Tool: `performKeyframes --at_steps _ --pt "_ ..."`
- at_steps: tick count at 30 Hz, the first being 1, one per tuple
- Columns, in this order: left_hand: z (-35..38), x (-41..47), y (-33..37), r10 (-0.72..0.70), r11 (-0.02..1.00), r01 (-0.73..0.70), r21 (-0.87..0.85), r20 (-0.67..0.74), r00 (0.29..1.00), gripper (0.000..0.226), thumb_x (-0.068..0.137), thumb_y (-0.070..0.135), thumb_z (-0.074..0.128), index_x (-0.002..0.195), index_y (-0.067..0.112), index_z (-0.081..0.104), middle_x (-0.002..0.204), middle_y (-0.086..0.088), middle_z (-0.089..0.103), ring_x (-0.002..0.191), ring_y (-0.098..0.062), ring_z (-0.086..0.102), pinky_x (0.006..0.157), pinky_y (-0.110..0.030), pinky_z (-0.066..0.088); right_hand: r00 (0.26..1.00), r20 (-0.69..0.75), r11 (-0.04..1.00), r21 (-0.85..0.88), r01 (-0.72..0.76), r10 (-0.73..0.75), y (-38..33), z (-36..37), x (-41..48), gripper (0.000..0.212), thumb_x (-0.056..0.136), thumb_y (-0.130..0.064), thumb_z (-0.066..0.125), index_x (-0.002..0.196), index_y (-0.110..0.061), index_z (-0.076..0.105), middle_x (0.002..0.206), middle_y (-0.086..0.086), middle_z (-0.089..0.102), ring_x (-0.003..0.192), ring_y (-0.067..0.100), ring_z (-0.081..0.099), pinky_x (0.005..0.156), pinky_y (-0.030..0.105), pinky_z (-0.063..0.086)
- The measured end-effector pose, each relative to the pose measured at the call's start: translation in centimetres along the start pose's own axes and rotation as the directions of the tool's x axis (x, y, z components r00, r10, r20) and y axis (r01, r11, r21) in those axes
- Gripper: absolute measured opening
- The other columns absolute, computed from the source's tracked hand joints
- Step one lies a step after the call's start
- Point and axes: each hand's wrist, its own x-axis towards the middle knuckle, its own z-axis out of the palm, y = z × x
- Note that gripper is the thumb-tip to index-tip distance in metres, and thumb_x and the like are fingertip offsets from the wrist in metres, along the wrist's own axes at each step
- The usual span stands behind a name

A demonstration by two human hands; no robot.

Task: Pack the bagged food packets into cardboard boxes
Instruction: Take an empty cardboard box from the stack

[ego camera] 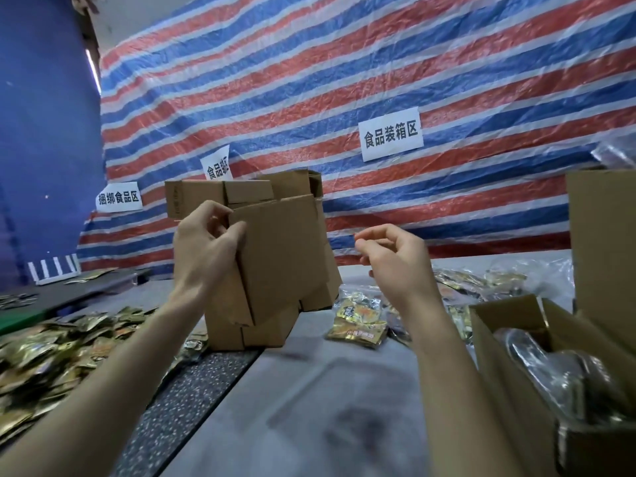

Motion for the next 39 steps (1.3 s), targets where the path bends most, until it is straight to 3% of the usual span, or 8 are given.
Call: performKeyframes --at_steps 4,9,16,19,22,25,31,39 --pt "-1.2 -7.7 2.8 0.027 0.992 -0.018 -0.122 0.076 0.997 0.021 0.093 0.006 0.069 0.087 0.024 0.06 0.075 -0.001 0.056 0.065 -0.003 0.051 0.058 -0.016 0.047 0.999 -0.006 0.992 -0.124 0.031 -0.032 -0.6 -0.6 -1.3 0.003 0.095 -0.03 0.065 0.093 -0.028 0.067 0.093 -0.012 0.069 0.09 0.004 0.064 0.068 0.018 0.047" --pt "-2.2 -14.3 2.8 0.035 0.964 0.011 -0.267 0.165 0.986 0.014 0.089 0.02 0.067 0.09 0.033 0.063 0.075 0.002 0.055 0.065 -0.005 0.05 0.056 -0.01 0.039 0.996 -0.086 0.959 -0.279 -0.047 0.024 -0.7 -1.3 -3.5 0.026 0.096 -0.048 0.061 0.118 -0.035 0.056 0.116 -0.008 0.058 0.103 0.01 0.056 0.07 0.023 0.047" --pt "-1.1 -19.2 -0.7 -0.16 0.885 0.255 -0.39 0.259 0.953 0.034 0.082 0.017 0.081 0.099 0.043 0.069 0.072 -0.003 0.053 0.066 -0.007 0.052 0.064 -0.018 0.043 0.906 0.05 0.692 -0.664 -0.285 0.421 -0.1 -3.1 -6.0 0.047 0.094 -0.011 0.052 0.138 -0.025 0.049 0.121 0.005 0.058 0.11 0.024 0.059 0.091 0.04 0.053" --pt "-0.1 -20.8 -3.0 -0.353 0.795 0.477 -0.374 0.354 0.866 0.076 0.061 0.043 0.092 0.126 0.046 0.055 0.101 0.008 0.065 0.092 -0.003 0.064 0.081 -0.023 0.05 0.86 0.083 0.659 -0.68 -0.32 0.503 0.1 -3.6 -5.9 0.044 0.094 -0.007 0.044 0.135 -0.022 0.052 0.117 0.008 0.061 0.108 0.027 0.061 0.091 0.047 0.057" --pt "0.4 -21.7 -4.9 -0.432 0.697 0.66 -0.281 0.57 0.699 0.12 0.037 0.063 0.094 0.142 0.037 0.043 0.129 0.009 0.064 0.118 -0.011 0.063 0.099 -0.036 0.052 0.837 0.136 0.677 -0.661 -0.323 0.531 0.1 -3.9 -5.6 0.039 0.096 -0.006 0.04 0.127 -0.024 0.055 0.107 0.007 0.062 0.097 0.026 0.063 0.066 0.043 0.062" --pt "0.6 -22.4 -6.1 -0.421 0.59 0.747 -0.305 0.673 0.608 0.114 0.037 0.05 0.098 0.137 0.026 0.05 0.117 0.003 0.075 0.106 -0.018 0.072 0.082 -0.033 0.061 0.815 0.185 0.67 -0.68 -0.298 0.55 0.3 -3.9 -5.6 0.041 0.094 -0.004 0.039 0.125 -0.027 0.053 0.112 0.009 0.062 0.101 0.029 0.065 0.067 0.045 0.064" --pt "0.5 -22.3 -7.0 -0.383 0.513 0.748 -0.421 0.667 0.639 0.102 0.039 0.035 0.094 0.131 0.013 0.056 0.113 -0.01 0.076 0.1 -0.027 0.074 0.072 -0.031 0.061 0.791 0.252 0.711 -0.636 -0.299 0.558 0.5 -3.5 -5.5 0.041 0.099 -0.006 0.046 0.13 -0.033 0.043 0.103 0.004 0.067 0.091 0.021 0.07 0.07 0.044 0.064" --pt "0.4 -22.3 -8.9 -0.406 0.501 0.672 -0.546 0.537 0.739 0.082 0.046 0.024 0.086 0.123 0.015 0.061 0.111 -0.016 0.075 0.095 -0.032 0.075 0.069 -0.035 0.061 0.88 0.12 0.796 -0.496 -0.347 0.459 1.4 -3.8 -4.9 0.032 0.105 -0.048 0.043 0.114 -0.022 0.059 0.107 0.002 0.068 0.095 0.02 0.067 0.083 0.039 0.055"
